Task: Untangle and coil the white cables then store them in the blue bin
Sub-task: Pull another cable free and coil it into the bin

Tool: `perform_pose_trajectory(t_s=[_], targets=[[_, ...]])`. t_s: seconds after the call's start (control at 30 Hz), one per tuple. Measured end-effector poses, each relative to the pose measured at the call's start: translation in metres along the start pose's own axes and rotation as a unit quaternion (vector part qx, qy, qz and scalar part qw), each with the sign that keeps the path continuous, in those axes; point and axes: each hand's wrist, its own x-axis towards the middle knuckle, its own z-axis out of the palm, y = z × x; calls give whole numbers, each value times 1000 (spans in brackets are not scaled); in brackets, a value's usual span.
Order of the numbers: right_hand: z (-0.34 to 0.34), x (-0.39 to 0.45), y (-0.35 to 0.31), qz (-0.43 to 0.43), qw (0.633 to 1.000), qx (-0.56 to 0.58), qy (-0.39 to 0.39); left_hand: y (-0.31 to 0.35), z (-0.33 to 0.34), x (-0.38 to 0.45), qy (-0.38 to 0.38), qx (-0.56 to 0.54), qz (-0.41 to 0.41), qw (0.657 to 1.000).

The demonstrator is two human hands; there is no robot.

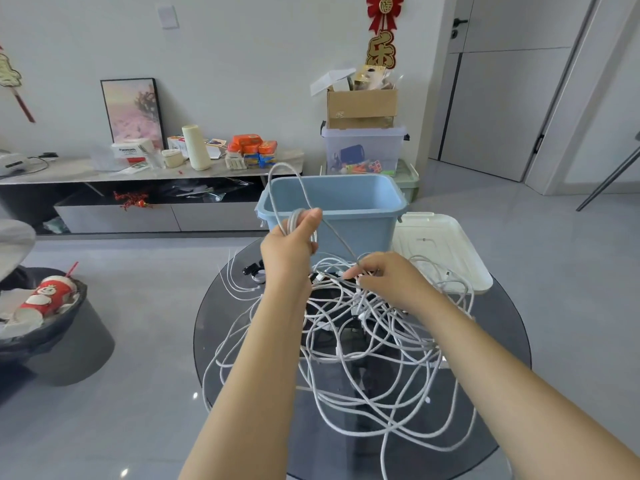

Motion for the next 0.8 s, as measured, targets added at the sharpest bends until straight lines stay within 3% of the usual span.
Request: perform_pose_trajectory(t_s=[0.1,0.3,0.4,0.5,0.6,0.8], targets=[[-7,-4,10,-33,998,-46,-37,12,0,-2,19,-29,23,999],[-16,-6,19,36,991,-98,-87,20,-2,-6,42,-38,28,998],[-15,-2,12,31,986,-163,-6,14,-9,-1,37,-12,22,999],[-13,-2,1,16,992,-104,65,-7,-10,-1,-10,135,4,991],[-8,0,-3,14,988,-142,65,-33,-2,-7,-96,193,-22,976],[-8,-1,2,6,991,-79,109,-37,-3,-3,-136,216,-19,967]])
